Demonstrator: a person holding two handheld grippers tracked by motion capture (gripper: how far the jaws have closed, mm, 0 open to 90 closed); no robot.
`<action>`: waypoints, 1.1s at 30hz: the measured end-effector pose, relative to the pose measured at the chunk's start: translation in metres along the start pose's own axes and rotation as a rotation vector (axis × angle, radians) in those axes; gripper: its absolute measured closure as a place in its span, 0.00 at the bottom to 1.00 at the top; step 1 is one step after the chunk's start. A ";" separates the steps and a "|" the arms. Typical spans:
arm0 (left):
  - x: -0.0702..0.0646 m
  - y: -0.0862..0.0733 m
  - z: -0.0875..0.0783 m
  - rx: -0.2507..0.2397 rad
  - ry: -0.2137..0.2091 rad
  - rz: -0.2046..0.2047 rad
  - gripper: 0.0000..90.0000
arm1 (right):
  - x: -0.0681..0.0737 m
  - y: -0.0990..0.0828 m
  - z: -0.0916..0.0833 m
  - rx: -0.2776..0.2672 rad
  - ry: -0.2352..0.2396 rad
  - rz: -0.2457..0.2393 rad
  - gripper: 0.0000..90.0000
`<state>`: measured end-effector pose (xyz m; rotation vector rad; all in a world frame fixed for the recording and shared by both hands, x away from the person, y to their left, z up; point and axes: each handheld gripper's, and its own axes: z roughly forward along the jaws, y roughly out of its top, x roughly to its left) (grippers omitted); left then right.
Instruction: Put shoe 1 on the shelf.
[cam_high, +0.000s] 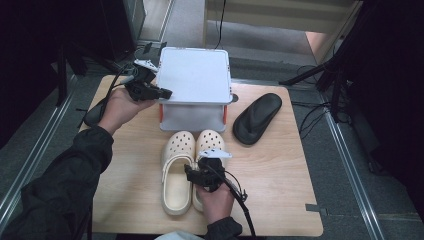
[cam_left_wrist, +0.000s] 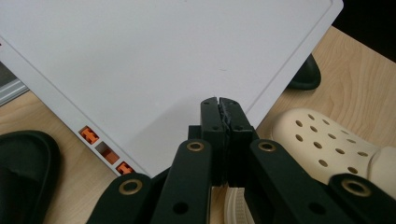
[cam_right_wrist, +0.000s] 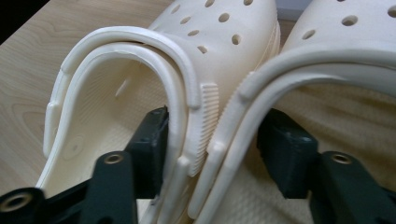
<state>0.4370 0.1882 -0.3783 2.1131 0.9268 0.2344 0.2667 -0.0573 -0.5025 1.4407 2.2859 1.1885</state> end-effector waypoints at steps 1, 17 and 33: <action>0.000 0.000 0.000 0.000 0.000 0.000 1.00 | -0.001 0.000 -0.001 0.003 0.007 0.001 0.56; 0.000 0.000 0.000 -0.002 0.003 0.004 1.00 | -0.009 0.006 -0.008 0.028 -0.008 -0.059 0.73; 0.001 0.000 0.000 -0.003 -0.004 -0.009 1.00 | -0.019 0.042 -0.022 0.012 0.075 -0.120 0.74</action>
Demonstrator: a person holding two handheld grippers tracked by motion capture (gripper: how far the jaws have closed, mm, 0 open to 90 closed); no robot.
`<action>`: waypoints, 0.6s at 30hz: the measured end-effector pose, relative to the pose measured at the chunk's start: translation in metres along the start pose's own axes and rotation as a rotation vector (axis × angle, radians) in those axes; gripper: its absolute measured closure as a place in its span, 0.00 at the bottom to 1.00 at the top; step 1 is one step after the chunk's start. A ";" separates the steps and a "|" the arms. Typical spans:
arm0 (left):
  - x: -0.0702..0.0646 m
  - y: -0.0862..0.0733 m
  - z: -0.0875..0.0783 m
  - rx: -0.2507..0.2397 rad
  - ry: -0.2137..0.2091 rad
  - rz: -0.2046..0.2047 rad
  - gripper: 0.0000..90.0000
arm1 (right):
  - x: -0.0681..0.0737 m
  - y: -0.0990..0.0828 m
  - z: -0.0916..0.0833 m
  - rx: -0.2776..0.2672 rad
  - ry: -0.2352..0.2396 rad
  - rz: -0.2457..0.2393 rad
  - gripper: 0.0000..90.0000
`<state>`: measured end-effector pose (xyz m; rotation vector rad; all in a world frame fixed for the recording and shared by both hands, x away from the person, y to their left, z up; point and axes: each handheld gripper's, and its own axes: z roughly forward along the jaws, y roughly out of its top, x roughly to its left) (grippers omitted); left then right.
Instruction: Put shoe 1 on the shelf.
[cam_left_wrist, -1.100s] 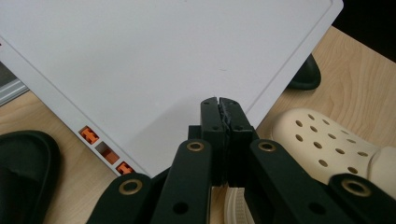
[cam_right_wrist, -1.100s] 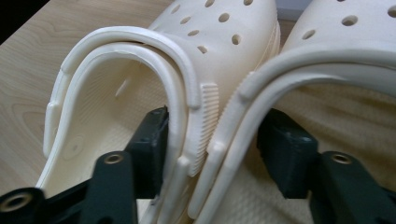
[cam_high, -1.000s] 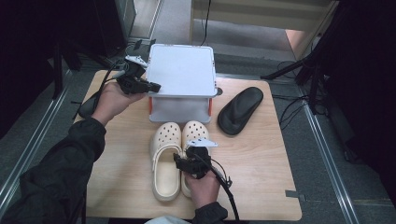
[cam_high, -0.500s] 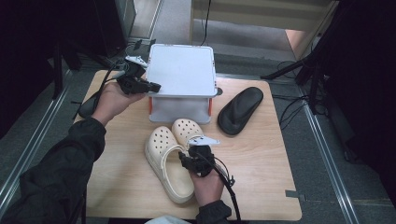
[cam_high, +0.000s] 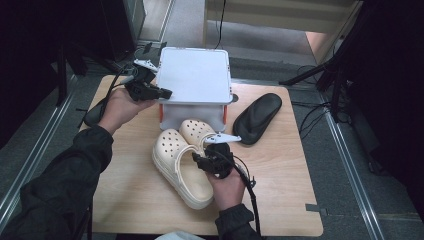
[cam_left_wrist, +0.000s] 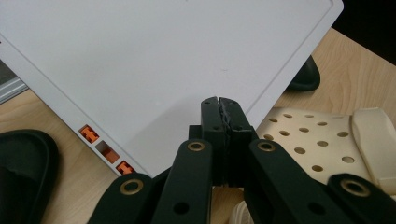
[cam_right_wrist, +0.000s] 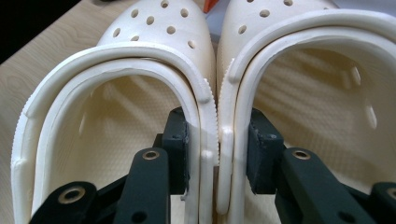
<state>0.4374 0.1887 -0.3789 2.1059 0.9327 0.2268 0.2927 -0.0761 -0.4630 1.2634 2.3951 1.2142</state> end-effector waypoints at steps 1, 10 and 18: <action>0.000 0.000 0.000 0.000 0.000 0.000 1.00 | 0.000 0.000 0.000 0.000 0.000 0.000 0.74; 0.001 0.000 0.000 0.002 -0.002 -0.001 1.00 | -0.018 0.024 0.008 0.002 0.001 -0.034 0.74; 0.001 -0.001 0.000 0.000 -0.005 -0.006 1.00 | -0.031 0.038 0.020 0.001 -0.041 -0.040 0.74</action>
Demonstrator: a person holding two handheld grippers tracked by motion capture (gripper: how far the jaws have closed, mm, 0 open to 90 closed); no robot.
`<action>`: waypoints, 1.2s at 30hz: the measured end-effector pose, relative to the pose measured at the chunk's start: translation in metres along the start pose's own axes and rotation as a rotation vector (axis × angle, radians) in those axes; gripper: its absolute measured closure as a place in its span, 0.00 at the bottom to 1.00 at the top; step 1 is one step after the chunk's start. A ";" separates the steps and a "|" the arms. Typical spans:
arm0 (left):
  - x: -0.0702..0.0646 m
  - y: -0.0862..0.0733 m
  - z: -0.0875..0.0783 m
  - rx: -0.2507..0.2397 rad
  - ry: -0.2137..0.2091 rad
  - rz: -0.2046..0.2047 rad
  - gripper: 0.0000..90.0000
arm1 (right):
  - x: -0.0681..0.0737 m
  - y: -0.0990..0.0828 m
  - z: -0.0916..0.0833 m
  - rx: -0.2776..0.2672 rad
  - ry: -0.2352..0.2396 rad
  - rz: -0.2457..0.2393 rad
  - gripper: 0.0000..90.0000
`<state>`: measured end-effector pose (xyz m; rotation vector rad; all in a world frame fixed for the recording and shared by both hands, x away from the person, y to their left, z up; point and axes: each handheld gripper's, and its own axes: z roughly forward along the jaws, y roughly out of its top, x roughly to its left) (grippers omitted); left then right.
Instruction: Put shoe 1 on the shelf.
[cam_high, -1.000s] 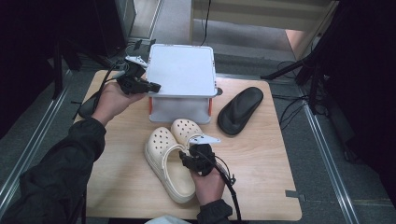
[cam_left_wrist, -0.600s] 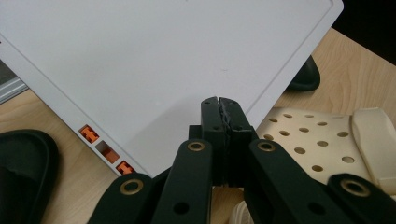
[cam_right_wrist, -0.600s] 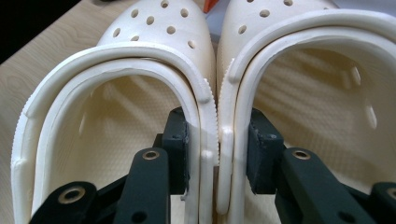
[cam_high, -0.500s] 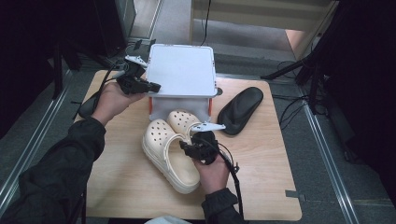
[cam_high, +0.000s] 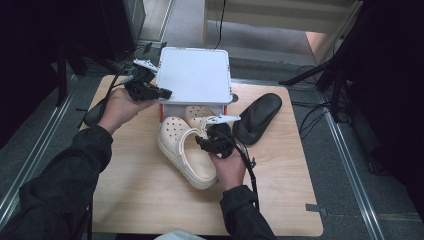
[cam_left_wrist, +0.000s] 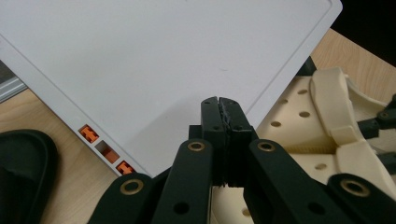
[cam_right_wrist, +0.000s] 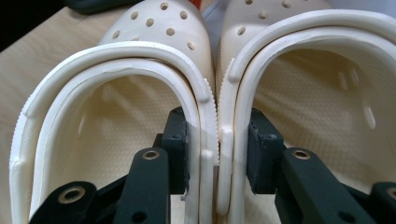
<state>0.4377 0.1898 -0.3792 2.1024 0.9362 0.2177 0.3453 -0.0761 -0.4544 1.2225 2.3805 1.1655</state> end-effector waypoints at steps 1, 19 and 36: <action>0.000 0.000 0.000 0.000 -0.002 0.004 1.00 | -0.003 0.004 0.003 -0.005 -0.011 0.005 0.74; 0.001 0.000 0.000 -0.002 -0.002 0.008 1.00 | -0.022 0.023 0.038 -0.029 -0.083 0.070 0.74; 0.000 0.000 0.000 -0.001 -0.002 0.010 1.00 | -0.022 0.027 0.061 -0.055 -0.160 0.121 0.74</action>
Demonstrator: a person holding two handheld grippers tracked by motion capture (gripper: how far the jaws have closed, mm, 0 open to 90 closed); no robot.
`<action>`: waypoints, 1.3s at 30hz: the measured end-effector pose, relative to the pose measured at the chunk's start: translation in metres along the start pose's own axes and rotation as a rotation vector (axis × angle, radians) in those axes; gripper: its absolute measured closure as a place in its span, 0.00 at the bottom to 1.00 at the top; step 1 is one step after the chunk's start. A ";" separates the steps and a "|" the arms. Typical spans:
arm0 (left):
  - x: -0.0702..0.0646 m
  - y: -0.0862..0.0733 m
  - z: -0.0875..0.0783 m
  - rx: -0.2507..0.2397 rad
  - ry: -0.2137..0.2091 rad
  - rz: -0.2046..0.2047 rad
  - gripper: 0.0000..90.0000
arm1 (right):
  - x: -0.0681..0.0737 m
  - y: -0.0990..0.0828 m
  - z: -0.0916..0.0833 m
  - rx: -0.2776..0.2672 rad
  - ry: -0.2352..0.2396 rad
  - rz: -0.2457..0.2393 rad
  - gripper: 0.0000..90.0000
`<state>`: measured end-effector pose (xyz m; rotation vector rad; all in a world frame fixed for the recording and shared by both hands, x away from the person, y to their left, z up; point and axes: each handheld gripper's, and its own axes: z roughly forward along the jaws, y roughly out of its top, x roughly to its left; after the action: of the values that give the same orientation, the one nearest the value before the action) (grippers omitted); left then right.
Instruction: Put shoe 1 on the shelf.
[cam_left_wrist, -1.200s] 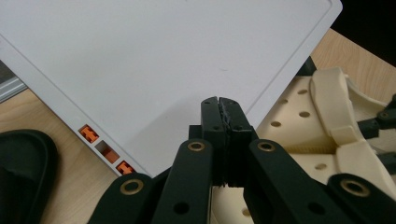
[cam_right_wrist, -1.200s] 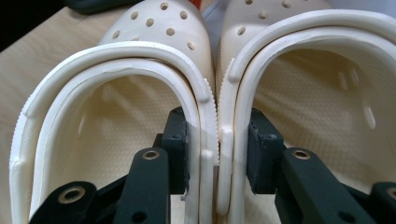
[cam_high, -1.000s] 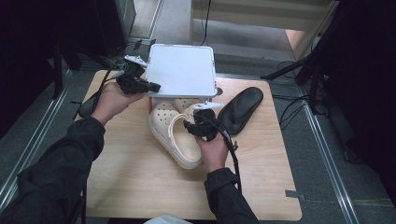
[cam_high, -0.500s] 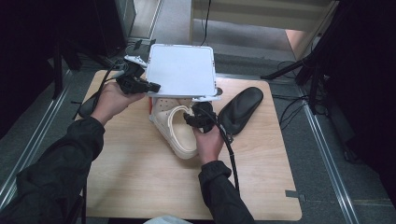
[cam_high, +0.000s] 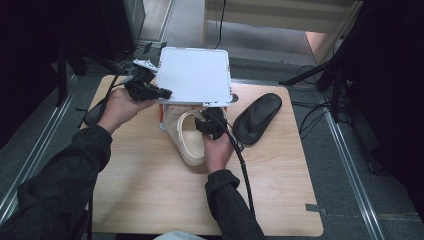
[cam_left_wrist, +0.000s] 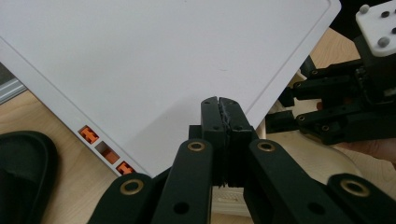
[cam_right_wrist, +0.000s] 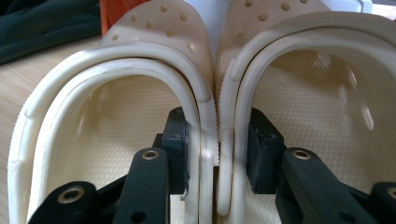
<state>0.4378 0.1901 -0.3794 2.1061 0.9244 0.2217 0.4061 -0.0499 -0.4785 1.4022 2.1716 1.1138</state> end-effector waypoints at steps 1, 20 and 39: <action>0.000 0.000 0.000 0.000 0.000 0.001 1.00 | 0.002 -0.002 0.002 0.001 -0.012 -0.012 0.74; 0.000 -0.001 0.000 -0.002 0.002 0.003 1.00 | -0.002 -0.009 0.004 -0.016 0.010 0.012 0.71; -0.001 -0.001 0.000 -0.004 0.007 0.004 1.00 | -0.001 -0.007 -0.002 0.005 0.045 0.005 0.60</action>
<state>0.4366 0.1898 -0.3798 2.1048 0.9236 0.2327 0.4003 -0.0532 -0.4827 1.3980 2.2043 1.1536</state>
